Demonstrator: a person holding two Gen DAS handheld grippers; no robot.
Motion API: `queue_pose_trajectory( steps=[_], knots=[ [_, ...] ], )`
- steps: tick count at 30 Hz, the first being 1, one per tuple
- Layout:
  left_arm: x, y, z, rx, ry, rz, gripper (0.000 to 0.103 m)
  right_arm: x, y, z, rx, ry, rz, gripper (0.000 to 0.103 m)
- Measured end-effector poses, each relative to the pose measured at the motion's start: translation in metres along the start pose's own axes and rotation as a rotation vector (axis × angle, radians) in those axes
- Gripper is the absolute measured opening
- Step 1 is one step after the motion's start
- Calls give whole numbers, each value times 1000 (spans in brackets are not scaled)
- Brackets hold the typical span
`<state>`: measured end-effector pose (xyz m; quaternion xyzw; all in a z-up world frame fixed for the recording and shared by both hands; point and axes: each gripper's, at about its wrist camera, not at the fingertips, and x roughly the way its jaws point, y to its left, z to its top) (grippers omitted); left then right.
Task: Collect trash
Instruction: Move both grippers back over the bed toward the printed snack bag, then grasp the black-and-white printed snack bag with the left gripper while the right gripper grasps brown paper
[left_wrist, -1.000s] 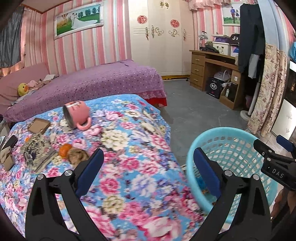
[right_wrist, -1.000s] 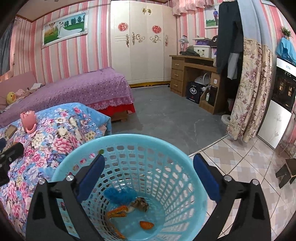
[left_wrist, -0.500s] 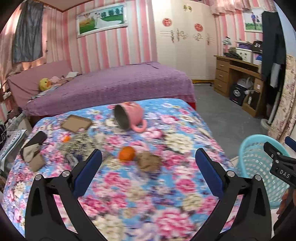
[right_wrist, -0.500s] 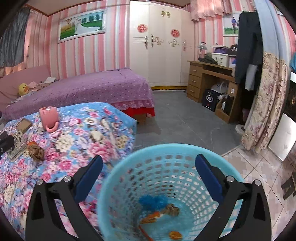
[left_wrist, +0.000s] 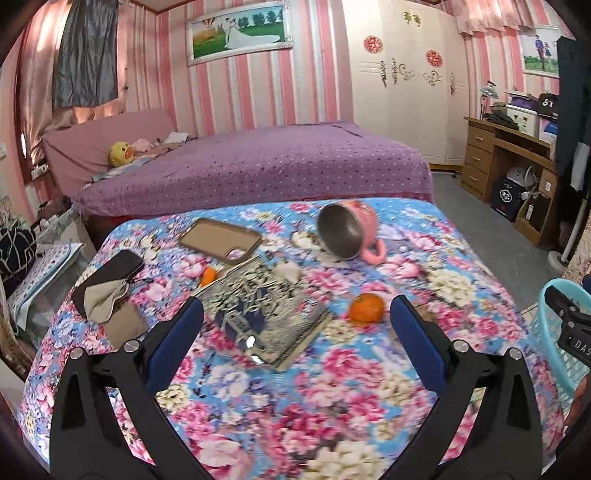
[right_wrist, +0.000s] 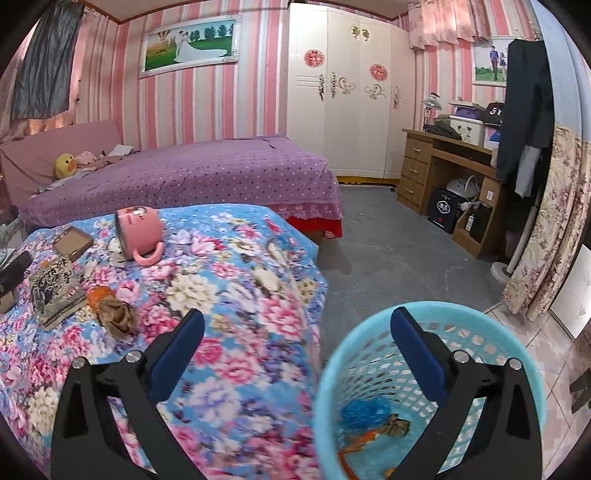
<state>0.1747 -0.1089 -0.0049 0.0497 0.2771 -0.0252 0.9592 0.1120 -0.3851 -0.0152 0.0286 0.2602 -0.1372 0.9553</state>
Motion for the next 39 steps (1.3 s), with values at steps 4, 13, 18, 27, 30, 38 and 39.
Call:
queue_pose_trajectory(
  steps=[4, 13, 18, 27, 30, 38, 39],
  knots=[
    [10, 14, -5, 18, 10, 19, 98, 2, 19, 0, -13, 3, 11, 98],
    [31, 59, -19, 18, 59, 54, 98, 17, 79, -4, -61, 42, 100, 98],
    [41, 86, -24, -15, 101, 69, 98, 33, 117, -10, -114, 107, 143, 98],
    [62, 110, -30, -70, 170, 67, 98, 58, 151, -5, -146, 162, 171, 98],
    [69, 108, -30, -63, 184, 66, 98, 69, 155, -5, -154, 212, 200, 79],
    [88, 89, -19, -73, 213, 4, 98, 72, 156, -3, -198, 231, 271, 45],
    [91, 85, -19, -59, 211, 11, 98, 71, 152, 0, -197, 214, 264, 45]
  ],
)
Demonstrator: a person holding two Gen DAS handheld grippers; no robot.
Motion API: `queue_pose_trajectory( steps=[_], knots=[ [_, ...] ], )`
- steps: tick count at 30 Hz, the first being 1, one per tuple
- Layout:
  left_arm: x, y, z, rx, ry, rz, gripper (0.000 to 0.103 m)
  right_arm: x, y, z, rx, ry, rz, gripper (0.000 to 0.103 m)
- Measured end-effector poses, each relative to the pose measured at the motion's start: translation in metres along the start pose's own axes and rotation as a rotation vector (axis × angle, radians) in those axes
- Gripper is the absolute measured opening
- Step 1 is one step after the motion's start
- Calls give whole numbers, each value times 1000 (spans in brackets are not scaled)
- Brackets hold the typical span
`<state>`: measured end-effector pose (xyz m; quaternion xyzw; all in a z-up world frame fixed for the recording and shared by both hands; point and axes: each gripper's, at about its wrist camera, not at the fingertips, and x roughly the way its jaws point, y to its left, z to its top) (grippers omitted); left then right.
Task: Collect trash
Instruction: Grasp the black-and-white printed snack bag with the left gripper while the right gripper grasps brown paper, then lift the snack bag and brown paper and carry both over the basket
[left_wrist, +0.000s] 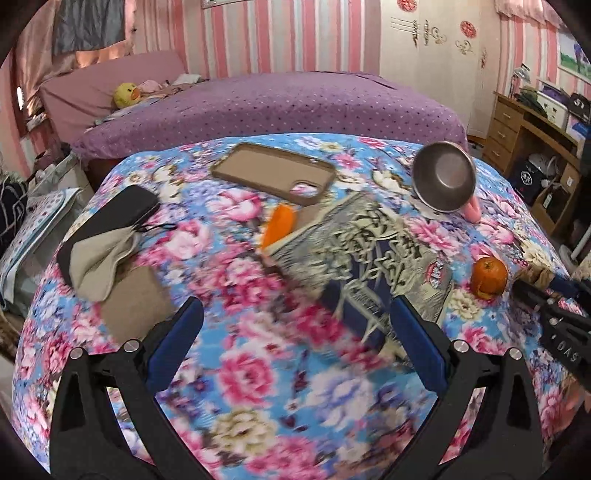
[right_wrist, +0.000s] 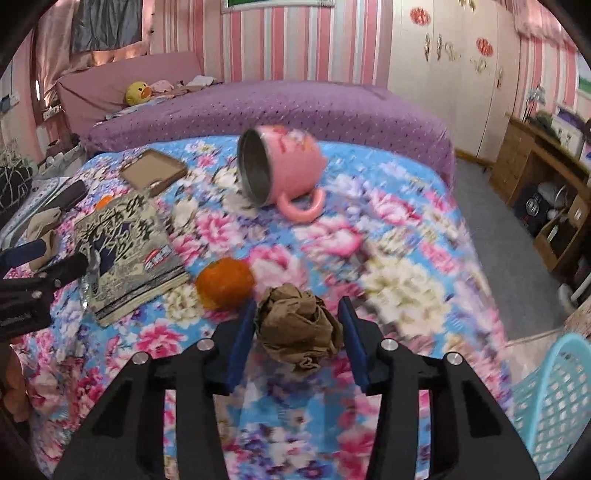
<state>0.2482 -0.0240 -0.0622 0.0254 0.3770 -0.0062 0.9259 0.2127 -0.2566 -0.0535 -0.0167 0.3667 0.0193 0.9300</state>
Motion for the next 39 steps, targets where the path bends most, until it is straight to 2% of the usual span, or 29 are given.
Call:
queue_pose_trajectory(
  steps=[3, 4, 9, 11, 13, 17, 19, 25, 39],
  knots=[
    [8, -9, 3, 24, -4, 33, 97, -3, -17, 3, 35, -19, -4, 45],
    [10, -10, 4, 26, 0, 38, 94, -3, -21, 4, 43, -21, -3, 45],
    [18, -14, 9, 13, 21, 4, 81, -4, -34, 5, 72, -44, -11, 45],
    [22, -18, 9, 26, 38, -9, 73, -6, -34, 7, 66, -56, -19, 45],
    [24, -21, 8, 40, 42, -10, 61, -6, -33, 7, 61, -59, -22, 45],
    [20, -29, 8, 81, 17, 6, 48, -5, -29, 8, 42, -60, -32, 45],
    [19, -31, 8, 92, 13, 6, 37, -6, -27, 9, 33, -64, -38, 45],
    [16, -29, 9, 83, 9, 0, 23, -10, -27, 7, 29, -75, -43, 45],
    [-18, -32, 8, 51, -70, -14, 18, -28, -31, -1, 36, -102, -45, 45]
  ],
)
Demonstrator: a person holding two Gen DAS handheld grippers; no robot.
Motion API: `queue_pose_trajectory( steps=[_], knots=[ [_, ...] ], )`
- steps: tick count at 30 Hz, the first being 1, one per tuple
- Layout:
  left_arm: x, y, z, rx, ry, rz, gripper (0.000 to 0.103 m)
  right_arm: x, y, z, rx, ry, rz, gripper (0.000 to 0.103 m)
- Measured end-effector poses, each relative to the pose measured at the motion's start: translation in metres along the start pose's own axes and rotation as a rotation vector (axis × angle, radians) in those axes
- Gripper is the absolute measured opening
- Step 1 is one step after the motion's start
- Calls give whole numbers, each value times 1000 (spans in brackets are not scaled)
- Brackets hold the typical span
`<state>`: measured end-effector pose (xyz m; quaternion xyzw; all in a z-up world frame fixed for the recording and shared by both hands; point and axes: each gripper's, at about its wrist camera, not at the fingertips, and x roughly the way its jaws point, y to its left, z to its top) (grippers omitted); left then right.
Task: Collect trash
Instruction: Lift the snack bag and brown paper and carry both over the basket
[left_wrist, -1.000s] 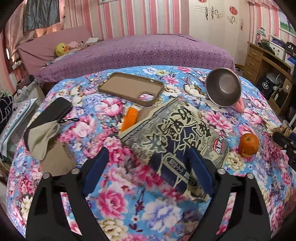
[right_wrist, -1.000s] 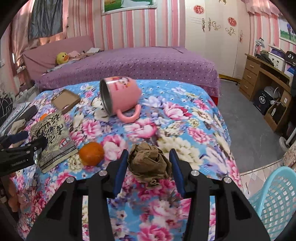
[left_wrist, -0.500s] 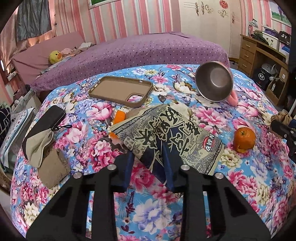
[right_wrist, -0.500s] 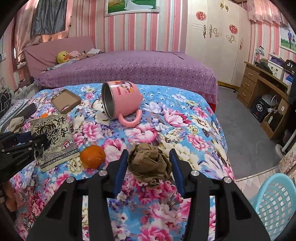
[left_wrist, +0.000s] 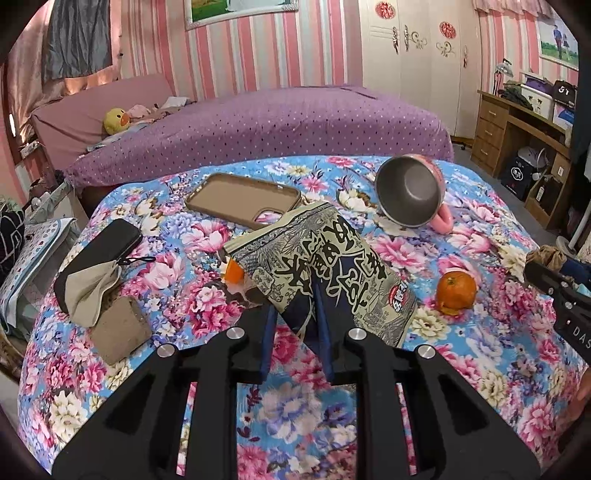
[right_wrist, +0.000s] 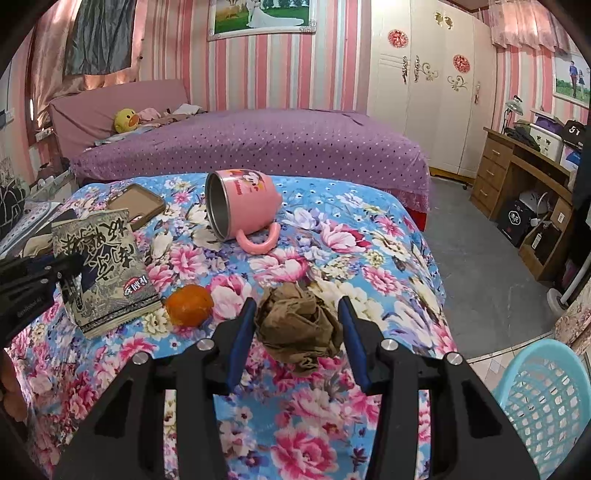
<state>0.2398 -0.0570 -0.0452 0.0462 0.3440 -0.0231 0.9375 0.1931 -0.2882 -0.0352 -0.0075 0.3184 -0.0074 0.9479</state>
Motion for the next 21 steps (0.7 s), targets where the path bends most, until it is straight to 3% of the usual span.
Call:
queue_pose_trajectory(
  steps=[21],
  knots=[
    [-47, -16, -7, -2, -96, -2, 11, -30, -27, -15, 31, -25, -20, 45]
  ],
)
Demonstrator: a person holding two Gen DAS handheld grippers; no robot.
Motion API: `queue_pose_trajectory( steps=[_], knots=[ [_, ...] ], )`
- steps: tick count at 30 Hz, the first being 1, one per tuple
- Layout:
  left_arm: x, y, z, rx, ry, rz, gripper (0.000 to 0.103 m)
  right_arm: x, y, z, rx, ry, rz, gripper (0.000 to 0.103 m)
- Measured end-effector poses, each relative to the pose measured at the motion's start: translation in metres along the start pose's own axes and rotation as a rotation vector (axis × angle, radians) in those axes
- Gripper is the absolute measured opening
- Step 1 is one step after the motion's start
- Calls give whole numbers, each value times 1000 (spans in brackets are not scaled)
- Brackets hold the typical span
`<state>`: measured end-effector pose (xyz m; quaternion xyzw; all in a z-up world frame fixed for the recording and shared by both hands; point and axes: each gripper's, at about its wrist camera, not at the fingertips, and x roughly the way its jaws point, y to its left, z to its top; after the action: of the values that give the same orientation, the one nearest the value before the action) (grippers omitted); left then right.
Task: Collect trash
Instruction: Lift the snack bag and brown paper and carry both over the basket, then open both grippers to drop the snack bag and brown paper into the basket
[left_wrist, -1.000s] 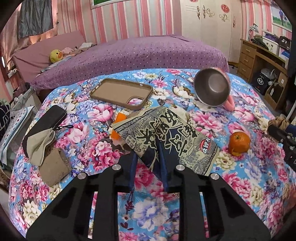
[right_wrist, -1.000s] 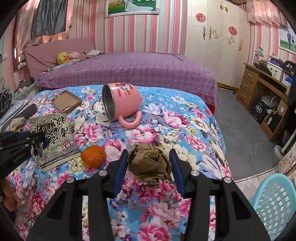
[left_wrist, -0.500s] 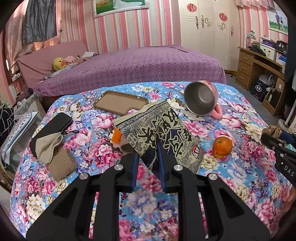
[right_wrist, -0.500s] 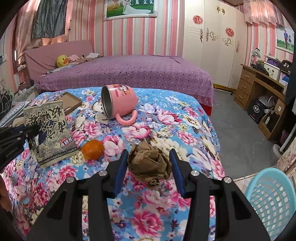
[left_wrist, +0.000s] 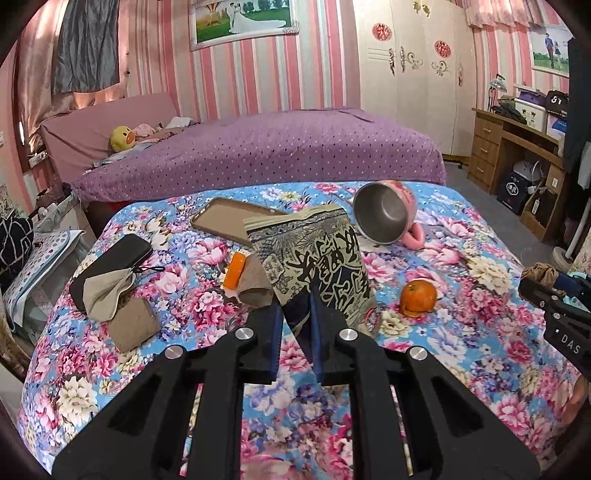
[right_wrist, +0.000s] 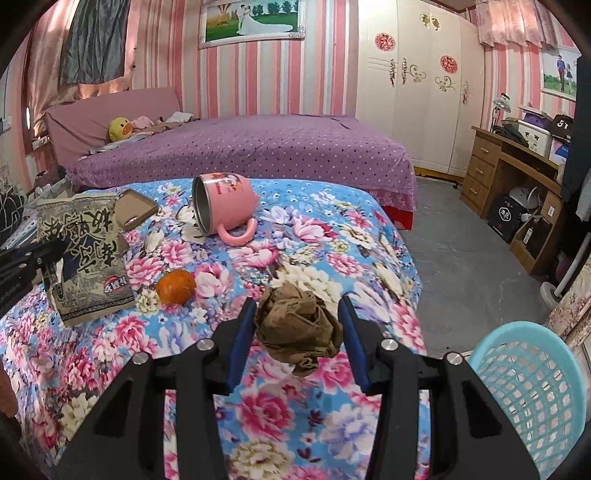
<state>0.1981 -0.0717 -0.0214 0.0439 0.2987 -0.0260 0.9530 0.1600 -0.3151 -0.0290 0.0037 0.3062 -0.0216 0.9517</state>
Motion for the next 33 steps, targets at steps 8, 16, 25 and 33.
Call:
queue_pose_trajectory(
  steps=[8, 16, 25, 33],
  knots=[
    [-27, -10, 5, 23, -58, -18, 9, -19, -28, -5, 46, -26, -8, 45],
    [-51, -41, 20, 19, -71, -73, 9, -42, -73, -6, 95, -57, -61, 45],
    [-83, -139, 21, 71, -92, -225, 9, -71, -155, -28, 152, -49, -183, 45],
    [-97, -238, 1, 146, -68, -369, 9, -97, -226, -60, 237, -42, -292, 45]
  ],
)
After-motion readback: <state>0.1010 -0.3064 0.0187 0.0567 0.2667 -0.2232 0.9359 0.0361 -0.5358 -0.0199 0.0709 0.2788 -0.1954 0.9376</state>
